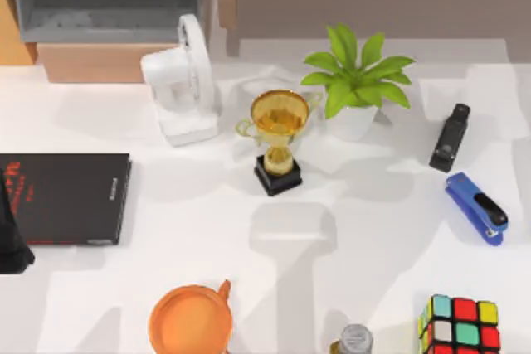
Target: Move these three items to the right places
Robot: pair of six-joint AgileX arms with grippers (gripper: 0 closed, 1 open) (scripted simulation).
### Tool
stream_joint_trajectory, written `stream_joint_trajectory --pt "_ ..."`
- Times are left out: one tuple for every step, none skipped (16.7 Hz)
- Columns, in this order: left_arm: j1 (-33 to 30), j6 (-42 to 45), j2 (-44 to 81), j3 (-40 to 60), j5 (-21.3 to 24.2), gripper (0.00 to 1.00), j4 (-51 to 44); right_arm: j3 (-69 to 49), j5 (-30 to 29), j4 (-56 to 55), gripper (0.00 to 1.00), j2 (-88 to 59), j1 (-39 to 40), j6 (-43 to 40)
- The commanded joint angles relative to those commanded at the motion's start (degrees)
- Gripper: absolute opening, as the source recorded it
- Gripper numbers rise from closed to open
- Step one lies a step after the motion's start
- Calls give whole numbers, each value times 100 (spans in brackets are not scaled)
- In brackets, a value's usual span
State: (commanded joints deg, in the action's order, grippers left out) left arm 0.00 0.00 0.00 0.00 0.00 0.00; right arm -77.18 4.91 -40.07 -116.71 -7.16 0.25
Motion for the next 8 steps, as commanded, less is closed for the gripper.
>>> stream_joint_trajectory --pt "0 0 0 0 0 100 0 0 0 0 100 0 0 0" --pt "0 0 0 0 0 100 0 0 0 0 92 0 0 0" --pt "0 0 0 0 0 100 0 0 0 0 85 0 0 0" --pt "0 0 0 0 0 100 0 0 0 0 77 0 0 0" --pt "0 0 0 0 0 100 0 0 0 0 70 0 0 0" --pt "0 0 0 0 0 100 0 0 0 0 62 0 0 0" --pt "0 0 0 0 0 100 0 0 0 0 55 0 0 0" --pt "0 0 0 0 0 100 0 0 0 0 47 0 0 0"
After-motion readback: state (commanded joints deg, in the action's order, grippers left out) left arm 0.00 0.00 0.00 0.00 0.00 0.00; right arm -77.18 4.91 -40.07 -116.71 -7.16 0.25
